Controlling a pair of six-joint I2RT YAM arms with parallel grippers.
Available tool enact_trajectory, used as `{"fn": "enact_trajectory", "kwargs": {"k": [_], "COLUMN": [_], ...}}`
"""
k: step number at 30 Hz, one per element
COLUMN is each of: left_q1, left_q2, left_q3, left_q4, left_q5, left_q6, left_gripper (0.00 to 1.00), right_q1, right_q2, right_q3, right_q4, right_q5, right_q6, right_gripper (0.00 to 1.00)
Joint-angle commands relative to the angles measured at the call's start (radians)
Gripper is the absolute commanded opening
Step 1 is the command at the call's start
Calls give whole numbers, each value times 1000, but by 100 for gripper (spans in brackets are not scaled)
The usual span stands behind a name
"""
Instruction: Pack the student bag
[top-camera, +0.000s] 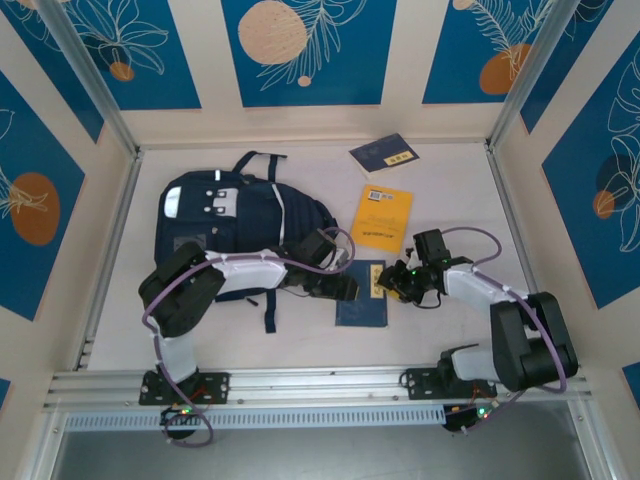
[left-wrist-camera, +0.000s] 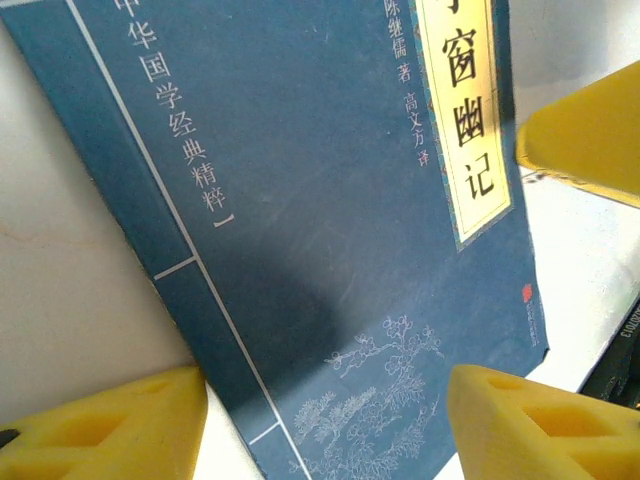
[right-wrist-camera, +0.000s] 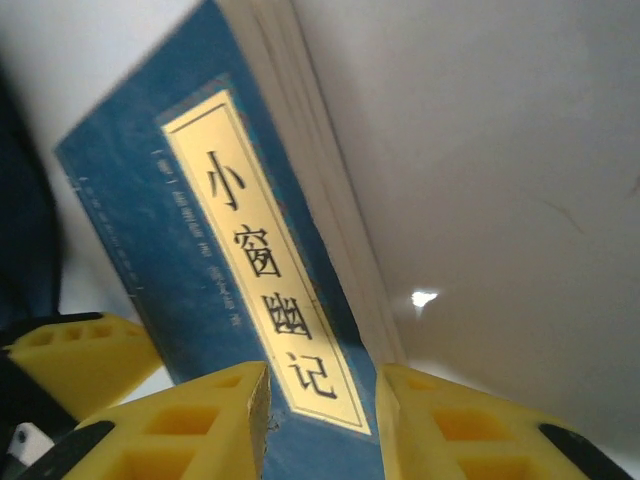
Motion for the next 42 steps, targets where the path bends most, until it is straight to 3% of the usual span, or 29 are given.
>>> {"fn": "enact_trajectory", "kwargs": {"k": [1,7,15,26,33,42], "left_q1": [-7,-7,-7,-8,-7,-7], "left_q2": [-6,4,9,9,13,35], "left_q3": [-12,-10,-11,-19,-31,-21], "left_q4": [20,22,21,22,34,62], "left_q5": [40,48,44,35,33,72], "left_q6": [-12,-12,-9,-6,-9,-22], "left_gripper": [64,64,64,63,64,62], "right_q1": [-1,33,84,117,132,181], "right_q2": [18,47,-4,2,3,137], "right_q3": [-1,-6,19,55,47,88], "right_q4": [23,28,-56,-125,-89,-17], "right_q5": [-30,-26,147,262,226,35], "right_q6": [-47,-57,-29,-32,-48,-63], "right_gripper": [35,35,36,36,36,35]}}
